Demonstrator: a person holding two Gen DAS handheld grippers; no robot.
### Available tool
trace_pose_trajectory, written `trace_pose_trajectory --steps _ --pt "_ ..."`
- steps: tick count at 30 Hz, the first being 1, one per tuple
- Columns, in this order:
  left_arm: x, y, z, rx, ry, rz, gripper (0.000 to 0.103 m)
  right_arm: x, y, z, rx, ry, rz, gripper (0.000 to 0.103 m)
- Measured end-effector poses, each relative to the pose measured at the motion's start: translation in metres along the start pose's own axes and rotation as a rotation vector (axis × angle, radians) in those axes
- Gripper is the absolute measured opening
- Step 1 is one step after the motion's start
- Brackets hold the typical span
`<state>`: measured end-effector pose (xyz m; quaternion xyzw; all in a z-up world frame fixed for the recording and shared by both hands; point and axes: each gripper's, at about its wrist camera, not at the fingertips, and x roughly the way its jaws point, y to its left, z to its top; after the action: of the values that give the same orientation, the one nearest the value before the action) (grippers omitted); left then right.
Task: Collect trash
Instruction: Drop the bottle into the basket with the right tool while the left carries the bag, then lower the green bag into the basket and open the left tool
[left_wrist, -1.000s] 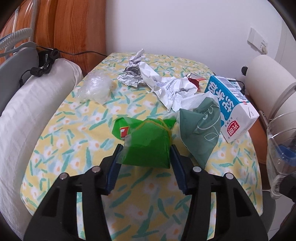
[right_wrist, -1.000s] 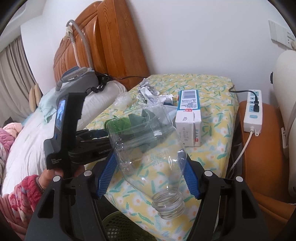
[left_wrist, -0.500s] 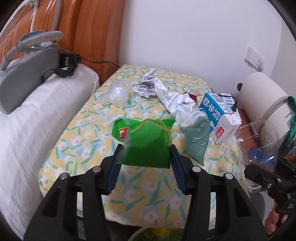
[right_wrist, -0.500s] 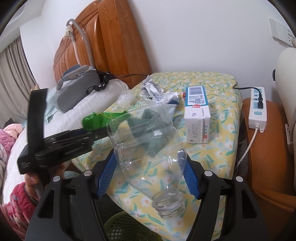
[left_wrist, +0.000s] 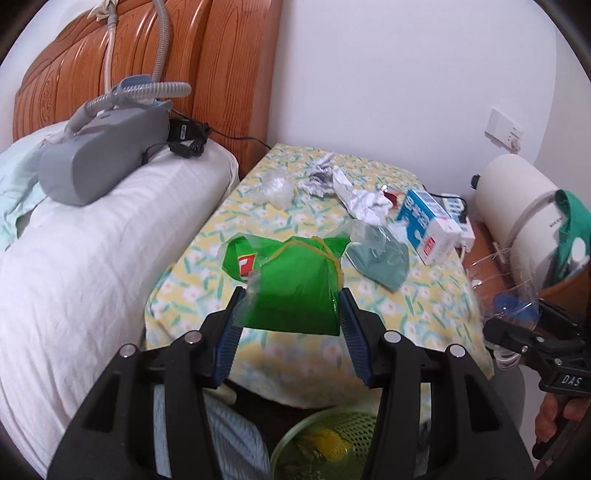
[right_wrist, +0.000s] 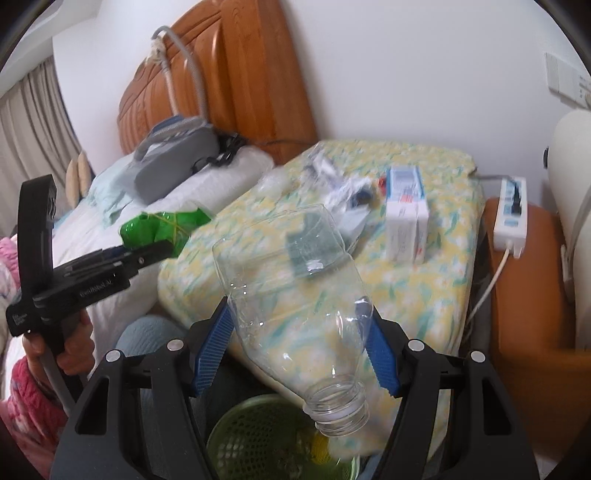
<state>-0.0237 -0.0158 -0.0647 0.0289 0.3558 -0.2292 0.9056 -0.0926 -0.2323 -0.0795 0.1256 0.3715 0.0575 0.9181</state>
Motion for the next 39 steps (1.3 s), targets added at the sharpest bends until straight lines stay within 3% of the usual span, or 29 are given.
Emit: trace_pose_trajectory --steps 6,11,14,17,21,23,39 --pt "-0.015 -0.002 -0.042 0.044 0.084 -0.043 0.049 -0.003 0.016 -0.047 0.014 0.147 0.097 0.068" --pt "-0.012 -0.001 -0.065 0.050 0.149 -0.063 0.049 0.023 0.028 -0.089 0.013 0.305 0.183 0.068" --pt "-0.010 0.000 -0.073 0.048 0.169 -0.067 0.049 0.041 0.036 -0.104 -0.033 0.376 0.169 0.068" --pt "-0.007 0.001 -0.077 0.040 0.187 -0.072 0.049 0.066 0.042 -0.118 -0.098 0.442 0.102 0.068" --pt "-0.007 0.002 -0.079 0.041 0.191 -0.073 0.049 0.084 0.043 -0.128 -0.137 0.483 0.046 0.071" --pt "-0.007 0.001 -0.079 0.041 0.192 -0.074 0.049 0.087 0.043 -0.129 -0.160 0.487 -0.008 0.080" --pt "-0.001 -0.005 -0.086 0.081 0.231 -0.088 0.049 0.041 0.017 -0.100 -0.073 0.325 -0.037 0.095"
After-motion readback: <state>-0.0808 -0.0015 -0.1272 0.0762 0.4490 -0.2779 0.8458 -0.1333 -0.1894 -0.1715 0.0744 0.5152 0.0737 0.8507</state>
